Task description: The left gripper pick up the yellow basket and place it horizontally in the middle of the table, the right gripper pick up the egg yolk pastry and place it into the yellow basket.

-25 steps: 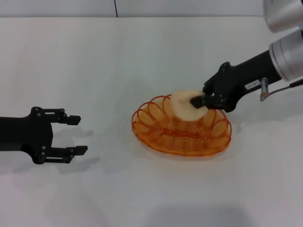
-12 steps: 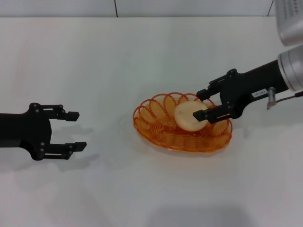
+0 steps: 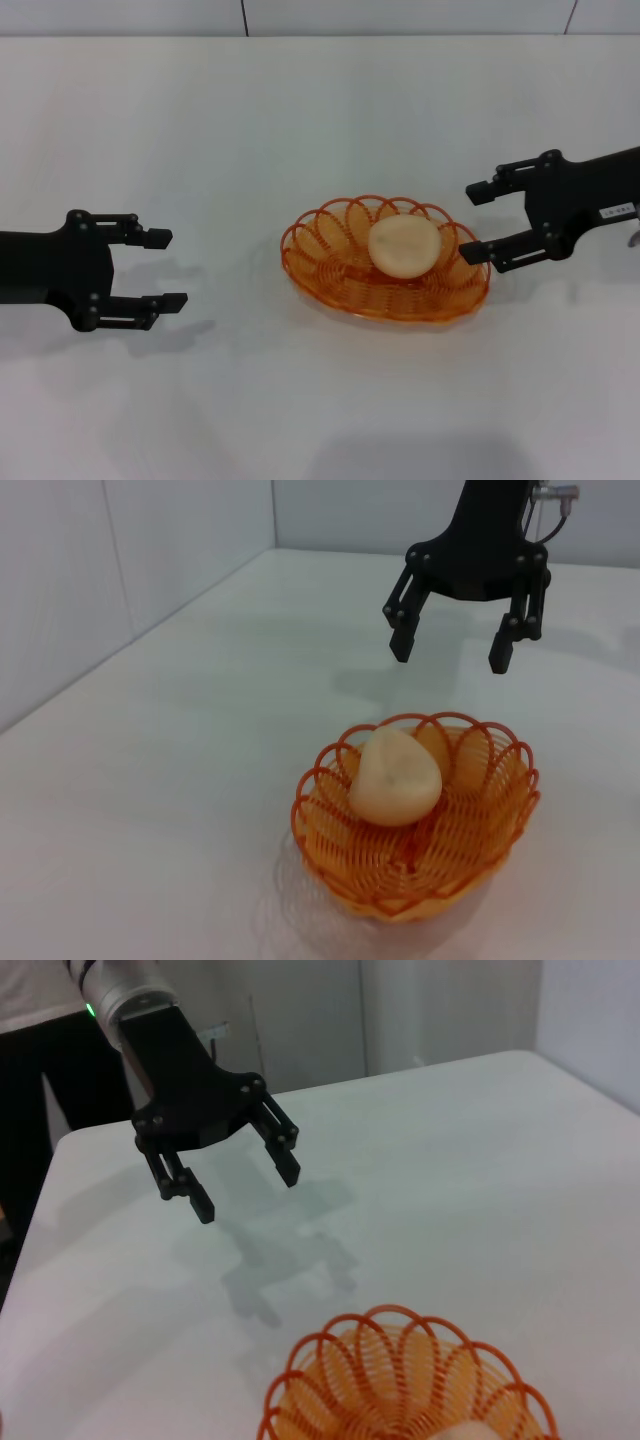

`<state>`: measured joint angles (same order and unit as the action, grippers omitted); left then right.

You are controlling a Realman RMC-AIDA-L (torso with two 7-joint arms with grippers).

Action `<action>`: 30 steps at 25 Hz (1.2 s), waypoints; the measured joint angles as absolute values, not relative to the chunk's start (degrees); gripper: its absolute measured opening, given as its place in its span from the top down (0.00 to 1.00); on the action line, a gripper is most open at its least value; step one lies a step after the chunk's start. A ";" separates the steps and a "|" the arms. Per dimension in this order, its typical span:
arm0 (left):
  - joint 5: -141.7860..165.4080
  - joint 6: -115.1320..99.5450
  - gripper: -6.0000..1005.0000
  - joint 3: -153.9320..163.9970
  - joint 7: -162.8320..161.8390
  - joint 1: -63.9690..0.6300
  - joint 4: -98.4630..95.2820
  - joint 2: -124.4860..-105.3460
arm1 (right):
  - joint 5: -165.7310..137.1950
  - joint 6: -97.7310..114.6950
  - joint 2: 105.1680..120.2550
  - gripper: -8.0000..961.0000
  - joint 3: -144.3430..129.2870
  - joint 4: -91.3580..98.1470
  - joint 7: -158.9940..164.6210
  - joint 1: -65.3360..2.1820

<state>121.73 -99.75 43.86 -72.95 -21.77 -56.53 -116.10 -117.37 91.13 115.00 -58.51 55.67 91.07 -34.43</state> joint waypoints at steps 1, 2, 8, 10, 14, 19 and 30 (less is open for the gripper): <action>121.72 -99.75 0.27 43.86 -72.95 -21.98 -56.44 -116.10 | -117.36 91.15 114.95 0.23 -57.82 55.09 90.26 -34.21; 121.72 -99.75 0.27 43.86 -72.95 -22.14 -56.36 -116.10 | -117.35 91.15 114.87 0.22 -57.00 54.35 89.19 -34.08; 121.72 -99.75 0.27 43.82 -73.27 -23.26 -56.13 -116.10 | -117.28 91.51 113.98 0.20 -51.98 48.81 84.67 -33.92; 121.71 -99.75 0.27 43.77 -73.55 -23.68 -56.10 -116.10 | -117.26 91.60 113.82 0.20 -51.01 47.69 83.38 -33.87; 121.72 -99.74 0.27 43.76 -73.64 -24.08 -56.06 -116.10 | -117.23 91.11 113.80 0.20 -50.60 46.23 81.72 -33.66; 121.71 -99.36 0.27 43.76 -73.65 -24.98 -55.28 -116.10 | -117.13 89.97 113.71 0.21 -50.56 44.87 80.71 -33.60; 122.04 -99.26 0.27 43.77 -74.33 -25.95 -54.75 -115.85 | -117.05 89.80 113.72 0.21 -50.53 44.65 80.13 -33.66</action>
<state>122.04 -99.26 43.77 -74.33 -25.95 -54.75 -115.85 -117.05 89.80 113.72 -50.53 44.65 80.13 -33.66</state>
